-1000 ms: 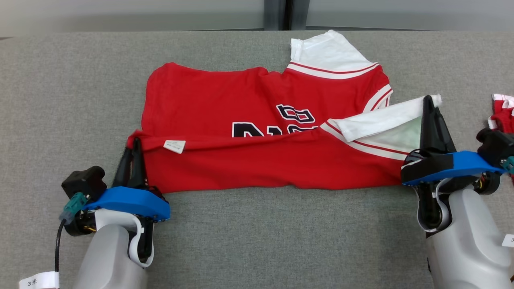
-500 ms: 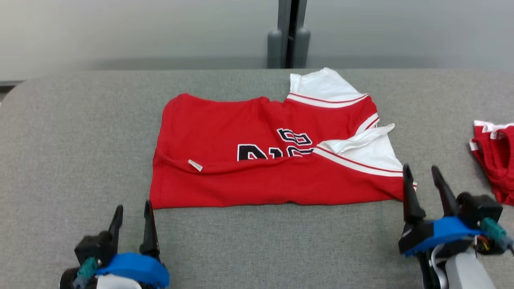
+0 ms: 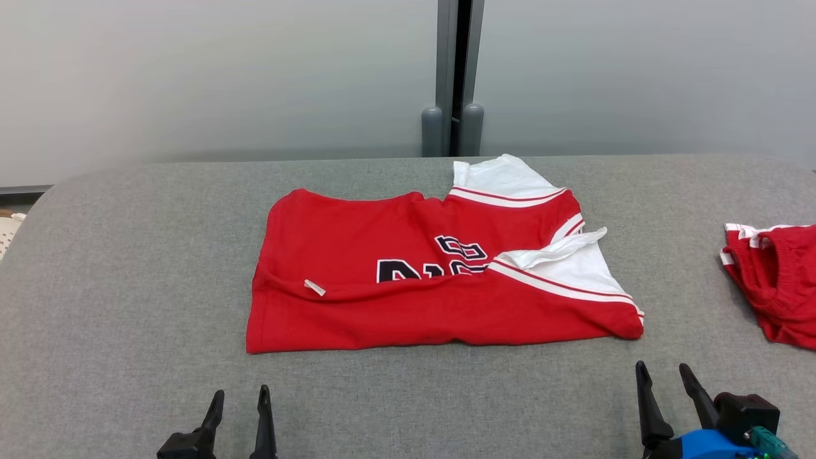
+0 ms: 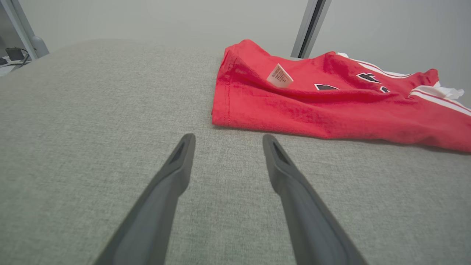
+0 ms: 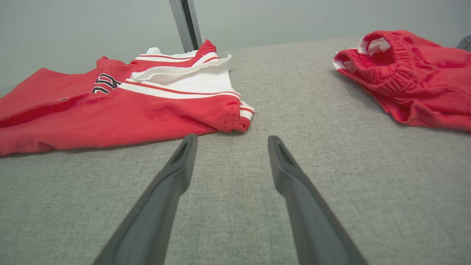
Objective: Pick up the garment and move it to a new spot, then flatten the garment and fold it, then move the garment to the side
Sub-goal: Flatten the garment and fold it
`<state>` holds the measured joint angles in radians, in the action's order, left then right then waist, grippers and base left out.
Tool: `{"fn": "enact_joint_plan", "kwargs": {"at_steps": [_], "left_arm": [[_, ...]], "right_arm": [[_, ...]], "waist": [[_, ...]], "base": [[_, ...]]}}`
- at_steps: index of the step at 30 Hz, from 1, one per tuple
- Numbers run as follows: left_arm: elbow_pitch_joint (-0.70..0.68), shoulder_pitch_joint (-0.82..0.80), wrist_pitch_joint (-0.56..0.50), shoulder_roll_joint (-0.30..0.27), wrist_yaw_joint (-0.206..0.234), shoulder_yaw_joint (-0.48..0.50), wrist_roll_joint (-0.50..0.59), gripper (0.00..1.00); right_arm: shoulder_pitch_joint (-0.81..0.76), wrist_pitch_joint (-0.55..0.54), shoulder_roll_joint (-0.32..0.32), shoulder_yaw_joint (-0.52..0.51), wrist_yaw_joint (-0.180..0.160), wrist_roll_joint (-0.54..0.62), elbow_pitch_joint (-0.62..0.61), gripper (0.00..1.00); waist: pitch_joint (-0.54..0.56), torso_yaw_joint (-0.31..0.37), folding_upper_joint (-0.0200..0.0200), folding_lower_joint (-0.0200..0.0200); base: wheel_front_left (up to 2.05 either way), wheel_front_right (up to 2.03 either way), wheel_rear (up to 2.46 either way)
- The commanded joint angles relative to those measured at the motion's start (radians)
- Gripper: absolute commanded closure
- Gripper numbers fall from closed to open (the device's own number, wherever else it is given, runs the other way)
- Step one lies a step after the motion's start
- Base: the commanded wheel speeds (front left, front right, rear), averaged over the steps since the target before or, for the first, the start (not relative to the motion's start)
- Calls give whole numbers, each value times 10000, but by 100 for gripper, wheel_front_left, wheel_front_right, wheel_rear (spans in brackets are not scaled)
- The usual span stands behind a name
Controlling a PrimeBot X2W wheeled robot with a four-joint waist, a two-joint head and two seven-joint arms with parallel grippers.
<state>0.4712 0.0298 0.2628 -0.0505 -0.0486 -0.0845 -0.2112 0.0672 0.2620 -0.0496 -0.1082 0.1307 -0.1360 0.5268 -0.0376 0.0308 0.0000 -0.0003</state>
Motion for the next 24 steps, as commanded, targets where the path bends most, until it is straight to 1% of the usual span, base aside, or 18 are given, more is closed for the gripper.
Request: {"fn": "enact_joint_plan", "kwargs": {"at_steps": [1,7,11,20,24], "left_arm": [[-43,71,25,-10,65,-63,-7,0],[14,-442,25,-12,64,-166,-222,0],[321,-1138,25,-10,-26,-22,-369,0],[1693,-2844,24,-5,-281,333,-418,0],[2650,-3268,-11,-2,-247,349,-467,0]], "right_arm": [[-88,35,-25,-9,1,-1,-22,0],[278,35,-26,114,1,51,-60,0],[636,35,-26,243,1,1,-60,0],[1553,35,-28,378,1,-67,-56,0],[1954,35,-28,246,1,92,144,0]], "waist": [[-6,-13,0,3],[-342,-68,0,3],[-879,-95,0,3],[-1995,82,0,3],[-2238,200,0,3]], "base": [[0,0,0],[0,0,0],[0,0,0],[0,0,0],[0,0,0]]}}
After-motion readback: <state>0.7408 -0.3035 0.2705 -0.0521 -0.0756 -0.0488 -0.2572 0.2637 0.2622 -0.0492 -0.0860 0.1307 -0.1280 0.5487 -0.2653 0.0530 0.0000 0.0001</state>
